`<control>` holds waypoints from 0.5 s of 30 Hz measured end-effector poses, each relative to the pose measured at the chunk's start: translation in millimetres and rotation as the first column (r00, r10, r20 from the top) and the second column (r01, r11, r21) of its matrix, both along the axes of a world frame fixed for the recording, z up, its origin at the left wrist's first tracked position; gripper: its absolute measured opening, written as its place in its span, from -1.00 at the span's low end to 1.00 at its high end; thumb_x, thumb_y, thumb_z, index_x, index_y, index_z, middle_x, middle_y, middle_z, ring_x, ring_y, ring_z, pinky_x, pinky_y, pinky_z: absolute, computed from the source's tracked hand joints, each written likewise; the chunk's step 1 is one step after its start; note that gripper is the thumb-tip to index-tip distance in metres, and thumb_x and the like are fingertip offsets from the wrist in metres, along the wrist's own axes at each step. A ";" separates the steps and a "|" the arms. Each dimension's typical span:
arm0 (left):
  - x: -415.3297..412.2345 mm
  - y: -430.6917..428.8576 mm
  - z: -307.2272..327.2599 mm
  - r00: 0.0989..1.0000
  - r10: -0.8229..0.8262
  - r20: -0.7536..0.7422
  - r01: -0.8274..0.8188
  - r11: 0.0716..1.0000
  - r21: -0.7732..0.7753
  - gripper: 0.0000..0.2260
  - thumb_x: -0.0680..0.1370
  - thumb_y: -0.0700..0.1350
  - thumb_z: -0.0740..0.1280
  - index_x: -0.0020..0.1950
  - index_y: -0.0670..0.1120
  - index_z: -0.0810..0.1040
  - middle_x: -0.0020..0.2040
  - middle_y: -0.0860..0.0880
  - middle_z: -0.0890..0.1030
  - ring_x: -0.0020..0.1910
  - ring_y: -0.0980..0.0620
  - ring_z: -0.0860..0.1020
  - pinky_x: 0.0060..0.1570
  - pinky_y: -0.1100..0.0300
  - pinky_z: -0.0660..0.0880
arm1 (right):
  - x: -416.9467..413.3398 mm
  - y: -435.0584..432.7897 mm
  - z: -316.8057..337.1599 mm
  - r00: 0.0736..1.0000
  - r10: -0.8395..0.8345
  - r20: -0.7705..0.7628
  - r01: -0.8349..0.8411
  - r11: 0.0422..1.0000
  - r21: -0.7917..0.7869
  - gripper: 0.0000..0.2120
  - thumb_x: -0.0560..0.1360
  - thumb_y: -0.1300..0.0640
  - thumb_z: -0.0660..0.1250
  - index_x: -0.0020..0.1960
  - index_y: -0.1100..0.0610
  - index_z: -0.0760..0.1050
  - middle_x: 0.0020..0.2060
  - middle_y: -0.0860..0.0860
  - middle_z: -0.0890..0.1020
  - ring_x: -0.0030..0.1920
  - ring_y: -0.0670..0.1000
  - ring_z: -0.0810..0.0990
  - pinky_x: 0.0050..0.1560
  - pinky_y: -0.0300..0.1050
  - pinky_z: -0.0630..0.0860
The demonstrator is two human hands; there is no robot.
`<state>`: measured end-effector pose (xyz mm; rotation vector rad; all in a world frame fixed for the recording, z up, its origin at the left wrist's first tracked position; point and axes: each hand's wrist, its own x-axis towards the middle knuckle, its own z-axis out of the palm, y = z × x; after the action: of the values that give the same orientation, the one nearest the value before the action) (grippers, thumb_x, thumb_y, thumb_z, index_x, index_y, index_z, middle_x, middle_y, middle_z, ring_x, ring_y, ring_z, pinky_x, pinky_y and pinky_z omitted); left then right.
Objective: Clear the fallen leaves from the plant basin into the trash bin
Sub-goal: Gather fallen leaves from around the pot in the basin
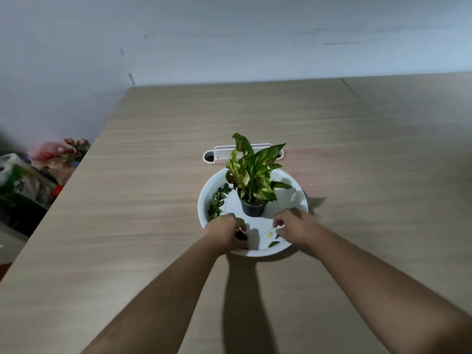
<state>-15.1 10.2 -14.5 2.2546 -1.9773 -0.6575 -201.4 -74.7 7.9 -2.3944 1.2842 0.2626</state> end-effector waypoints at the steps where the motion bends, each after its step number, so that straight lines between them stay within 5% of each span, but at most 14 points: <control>1: -2.1 -2.5 -2.1 0.999 0.002 0.038 -0.002 1.000 0.021 -0.71 0.40 0.07 0.42 0.08 0.04 0.57 0.10 -0.06 0.55 0.11 -0.08 0.53 -0.01 0.05 0.54 | 4.1 -0.5 -4.8 1.000 0.018 -0.020 -0.018 1.000 0.014 -0.78 0.44 0.02 0.36 0.07 0.01 0.55 0.08 0.02 0.63 0.05 0.06 0.58 0.02 -0.11 0.49; 5: -8.4 -9.9 -11.0 0.997 0.009 0.073 -0.016 0.995 0.100 -0.76 0.40 0.05 0.40 0.03 0.04 0.54 0.08 -0.10 0.49 0.08 -0.13 0.52 -0.04 0.04 0.51 | 16.9 -1.0 -20.4 0.985 0.140 -0.096 -0.141 0.990 -0.003 -0.69 0.34 -0.07 0.47 0.00 0.03 0.52 0.04 0.01 0.61 0.02 0.08 0.58 -0.04 -0.06 0.52; 9: -5.6 -13.9 -17.9 0.995 -0.007 0.096 -0.005 0.992 0.122 -0.73 0.37 0.03 0.44 0.00 -0.01 0.54 0.05 -0.11 0.50 0.04 -0.13 0.53 -0.13 0.07 0.49 | 19.1 -7.1 -31.5 0.982 0.154 -0.108 -0.152 0.988 0.026 -0.72 0.32 0.06 0.52 -0.07 0.08 0.49 0.00 0.04 0.59 0.06 0.10 0.57 0.03 0.00 0.55; 13: -3.8 -15.6 -23.4 1.000 0.003 -0.005 -0.002 0.993 0.120 -0.79 0.34 -0.06 0.48 -0.08 -0.05 0.59 0.00 -0.11 0.54 0.00 -0.12 0.54 -0.15 0.11 0.47 | 20.2 -9.7 -39.0 0.995 0.095 0.028 -0.098 0.985 0.139 -0.87 0.37 0.32 0.45 -0.11 0.23 0.56 -0.17 0.02 0.50 -0.32 -0.06 0.54 -0.26 -0.20 0.49; 15: -4.5 -16.6 -25.0 0.998 0.007 -0.065 0.001 0.994 0.111 -0.82 0.34 -0.11 0.48 -0.09 -0.11 0.63 -0.02 -0.13 0.59 -0.02 -0.11 0.56 -0.11 0.13 0.48 | 20.3 -11.4 -41.8 0.996 0.074 0.049 -0.082 0.983 0.167 -0.92 0.38 0.37 0.41 -0.14 0.28 0.60 -0.21 0.10 0.61 -0.30 0.00 0.56 -0.20 -0.18 0.54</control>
<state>-19.6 -6.4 -39.5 2.2646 -1.9532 -0.8490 -181.1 -86.1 -33.9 -2.2958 1.1042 0.3276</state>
